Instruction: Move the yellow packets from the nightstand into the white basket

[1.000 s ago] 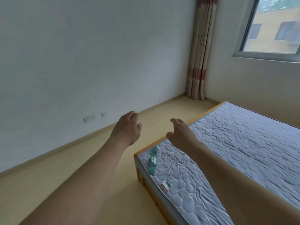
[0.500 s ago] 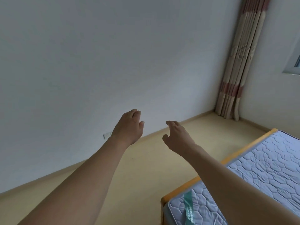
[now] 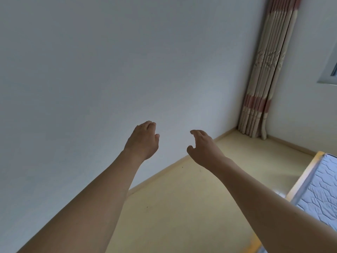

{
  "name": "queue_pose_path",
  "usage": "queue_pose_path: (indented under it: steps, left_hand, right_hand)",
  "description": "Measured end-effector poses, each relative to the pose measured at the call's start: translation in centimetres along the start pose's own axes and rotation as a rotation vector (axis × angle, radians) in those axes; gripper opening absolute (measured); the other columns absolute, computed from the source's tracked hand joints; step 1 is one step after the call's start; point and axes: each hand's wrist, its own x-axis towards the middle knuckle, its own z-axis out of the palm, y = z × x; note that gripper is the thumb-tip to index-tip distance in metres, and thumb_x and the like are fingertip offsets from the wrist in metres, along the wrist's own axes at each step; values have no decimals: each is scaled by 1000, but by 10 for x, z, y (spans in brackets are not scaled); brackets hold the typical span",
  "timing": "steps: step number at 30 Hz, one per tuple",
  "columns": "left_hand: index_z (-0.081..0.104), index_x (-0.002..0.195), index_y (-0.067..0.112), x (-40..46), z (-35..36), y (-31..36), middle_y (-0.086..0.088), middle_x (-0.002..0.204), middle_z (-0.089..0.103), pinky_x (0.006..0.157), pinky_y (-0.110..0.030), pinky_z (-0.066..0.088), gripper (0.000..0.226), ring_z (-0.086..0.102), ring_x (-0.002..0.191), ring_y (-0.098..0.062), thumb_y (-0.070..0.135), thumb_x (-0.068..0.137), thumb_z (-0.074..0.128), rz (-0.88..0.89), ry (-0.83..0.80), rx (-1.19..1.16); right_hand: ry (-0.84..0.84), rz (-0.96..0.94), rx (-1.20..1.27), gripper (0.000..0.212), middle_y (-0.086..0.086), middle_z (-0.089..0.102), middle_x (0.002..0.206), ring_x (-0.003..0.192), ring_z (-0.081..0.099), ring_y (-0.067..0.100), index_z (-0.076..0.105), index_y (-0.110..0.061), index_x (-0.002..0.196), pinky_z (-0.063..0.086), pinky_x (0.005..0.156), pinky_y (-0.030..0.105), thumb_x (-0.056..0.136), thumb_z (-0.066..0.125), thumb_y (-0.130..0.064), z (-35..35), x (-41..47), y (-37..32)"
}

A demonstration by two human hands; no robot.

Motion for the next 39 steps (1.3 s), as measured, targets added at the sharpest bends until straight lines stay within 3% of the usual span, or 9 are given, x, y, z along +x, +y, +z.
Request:
queue_pose_path:
  steps: [8,14,22,29,39]
  left_hand:
    - [32,146,7,185,88,-10,-5,155,30,113,-31,21,47,27,141,-24,26,104,35,135,-64,-25]
    - [32,147,8,356,133,15,-4,155,30,112,-31,21,47,27,140,-23,25,104,35,237,-65,-3]
    - [29,149,9,555,204,72,-4,157,28,115,-33,22,49,25,142,-23,27,103,35,380,-104,-64]
    - [31,147,9,719,292,136,-3,155,31,112,-32,25,48,28,140,-23,26,102,36,538,-147,-149]
    - [31,149,9,947,371,265,-6,155,33,112,-36,26,52,30,139,-26,23,100,40,715,-214,-241]
  right_hand:
    - [31,99,-34,55,6,39,146,134,37,25,35,-8,145,34,100,29,92,49,-13,37,180,67]
    - [88,163,-62,53,8,42,143,130,40,26,38,-6,142,37,99,31,91,49,-14,20,323,143]
    - [139,330,-74,49,8,45,138,127,42,26,43,-6,136,39,98,33,88,49,-13,-8,466,253]
    - [171,422,-105,55,5,40,145,134,36,24,38,-9,143,34,105,33,89,50,-15,-17,600,351]
    - [274,656,-90,41,8,48,133,125,43,30,50,-9,127,34,95,30,86,51,-14,-81,747,493]
